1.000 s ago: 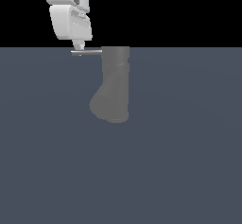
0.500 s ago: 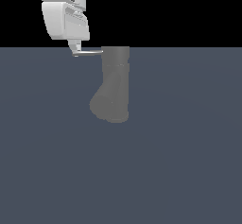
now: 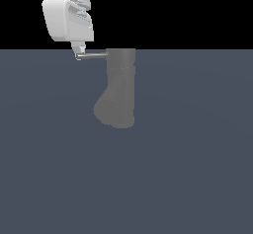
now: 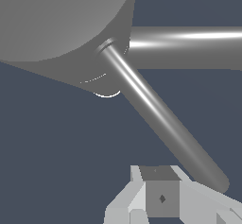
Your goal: Turn on the faucet by rotating a designated handle.
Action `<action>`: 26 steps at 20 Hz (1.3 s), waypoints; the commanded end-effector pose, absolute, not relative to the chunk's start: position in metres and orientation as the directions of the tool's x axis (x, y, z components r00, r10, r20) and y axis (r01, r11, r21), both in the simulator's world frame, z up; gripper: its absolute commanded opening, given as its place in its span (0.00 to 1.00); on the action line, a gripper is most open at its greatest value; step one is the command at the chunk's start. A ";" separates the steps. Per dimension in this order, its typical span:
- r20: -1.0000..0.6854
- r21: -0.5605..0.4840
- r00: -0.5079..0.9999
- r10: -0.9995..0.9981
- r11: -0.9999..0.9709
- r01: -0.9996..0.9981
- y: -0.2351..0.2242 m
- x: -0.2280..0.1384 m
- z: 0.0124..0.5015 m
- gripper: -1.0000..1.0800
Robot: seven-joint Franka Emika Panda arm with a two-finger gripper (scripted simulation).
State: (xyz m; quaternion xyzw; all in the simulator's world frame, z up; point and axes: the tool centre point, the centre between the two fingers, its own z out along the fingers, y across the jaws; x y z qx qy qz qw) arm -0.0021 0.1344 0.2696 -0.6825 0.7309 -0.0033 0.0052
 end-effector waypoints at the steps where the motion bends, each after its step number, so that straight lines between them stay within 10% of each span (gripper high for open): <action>1: 0.001 -0.006 -0.080 -0.997 0.080 -0.997 0.121 -0.010 0.270 0.00; 26: 0.001 -0.005 -0.065 -0.998 0.065 -0.998 0.082 -0.063 0.269 0.00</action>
